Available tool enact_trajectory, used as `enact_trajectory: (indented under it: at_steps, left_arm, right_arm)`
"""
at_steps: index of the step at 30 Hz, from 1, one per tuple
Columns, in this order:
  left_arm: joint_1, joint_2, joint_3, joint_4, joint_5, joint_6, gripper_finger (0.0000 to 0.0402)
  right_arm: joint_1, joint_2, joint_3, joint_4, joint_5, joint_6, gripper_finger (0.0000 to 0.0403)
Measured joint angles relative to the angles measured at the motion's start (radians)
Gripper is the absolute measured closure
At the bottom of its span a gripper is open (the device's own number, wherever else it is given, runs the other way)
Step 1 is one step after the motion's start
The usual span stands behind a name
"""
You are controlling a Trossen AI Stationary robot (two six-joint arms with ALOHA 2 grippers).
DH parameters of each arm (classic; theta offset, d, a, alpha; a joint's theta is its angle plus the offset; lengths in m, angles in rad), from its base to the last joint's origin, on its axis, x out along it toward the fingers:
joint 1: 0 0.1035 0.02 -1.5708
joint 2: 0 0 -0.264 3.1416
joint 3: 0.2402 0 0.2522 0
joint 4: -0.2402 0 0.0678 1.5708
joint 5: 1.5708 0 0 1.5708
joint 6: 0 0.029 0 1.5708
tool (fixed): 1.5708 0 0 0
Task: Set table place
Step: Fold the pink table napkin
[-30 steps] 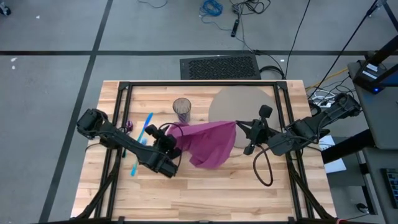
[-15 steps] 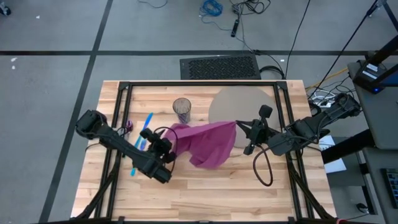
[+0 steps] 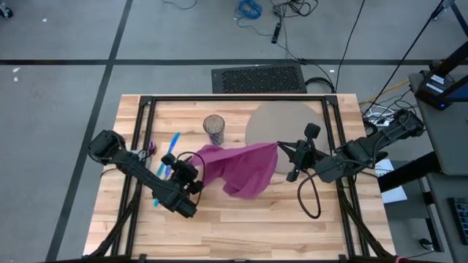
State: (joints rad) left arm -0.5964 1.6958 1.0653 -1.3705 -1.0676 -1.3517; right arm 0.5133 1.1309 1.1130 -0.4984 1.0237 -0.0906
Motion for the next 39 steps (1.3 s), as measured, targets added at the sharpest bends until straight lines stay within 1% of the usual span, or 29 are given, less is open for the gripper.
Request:
enact_trajectory:
  at_steps: [1, 3, 6, 10, 11, 14, 17, 21, 24, 27, 29, 31, 35, 37, 39]
  left_arm:
    - [-0.005, 0.0, 0.0, 0.0, -0.01, 0.004, 0.0383]
    - [-0.015, 0.0, 0.002, -0.006, -0.042, 0.003, 0.0395]
    - [-0.025, -0.008, 0.032, -0.053, -0.078, 0.003, 0.0401]
    - [-0.036, -0.018, 0.13, -0.198, -0.121, -0.002, 0.0401]
    - [-0.04, -0.028, 0.159, -0.197, -0.14, 0.018, 0.0401]
    - [-0.049, -0.077, 0.24, -0.198, -0.192, 0.155, 0.0401]
    - [-0.047, -0.151, 0.309, -0.2, -0.237, 0.292, 0.0401]
    - [-0.028, -0.268, 0.38, -0.2, -0.287, 0.455, 0.0401]
    - [-0.001, -0.361, 0.428, -0.201, -0.298, 0.615, 0.0401]
    - [0.034, -0.425, 0.499, -0.203, -0.302, 0.765, 0.0401]
    - [0.044, -0.442, 0.555, -0.193, -0.303, 0.843, 0.0401]
    - [0.046, -0.445, 0.605, -0.144, -0.303, 0.946, 0.0401]
    - [0.018, -0.436, 0.64, 0.017, -0.263, 1.139, 0.0401]
    - [-0.005, -0.421, 0.64, 0.054, -0.22, 1.173, 0.0401]
    - [-0.026, -0.395, 0.64, 0.044, -0.19, 1.158, 0.0401]
  right_arm:
    - [0.0, 0.0, 0.0, 0.0, 0.0, 0.0, 0.0403]
    - [0.0, 0.0, 0.0, 0.0, -0.001, -0.001, 0.0403]
    - [0.0, 0.0, 0.0, 0.001, -0.002, -0.013, 0.0403]
    - [0.02, 0.0, 0.028, -0.002, -0.034, -0.041, 0.0403]
    - [0.031, 0.0, 0.041, 0.0, -0.034, -0.052, 0.0403]
    - [0.064, 0.0, 0.088, -0.004, -0.028, -0.104, 0.0403]
    - [0.085, 0.001, 0.17, -0.05, -0.027, -0.155, 0.0403]
    - [0.078, 0.0, 0.301, -0.208, 0.001, -0.161, 0.0403]
    - [0.057, -0.001, 0.397, -0.308, 0.005, -0.186, 0.0403]
    - [0.034, -0.001, 0.495, -0.385, 0.003, -0.212, 0.0403]
    - [0.021, -0.002, 0.546, -0.414, 0.002, -0.232, 0.0403]
    - [0.016, -0.003, 0.581, -0.427, 0.003, -0.247, 0.0403]
    - [0.039, 0.0, 0.592, -0.469, -0.028, -0.217, 0.0403]
    - [0.063, 0.011, 0.592, -0.534, -0.058, -0.15, 0.0403]
    - [0.086, 0.033, 0.592, -0.605, -0.065, -0.078, 0.0403]
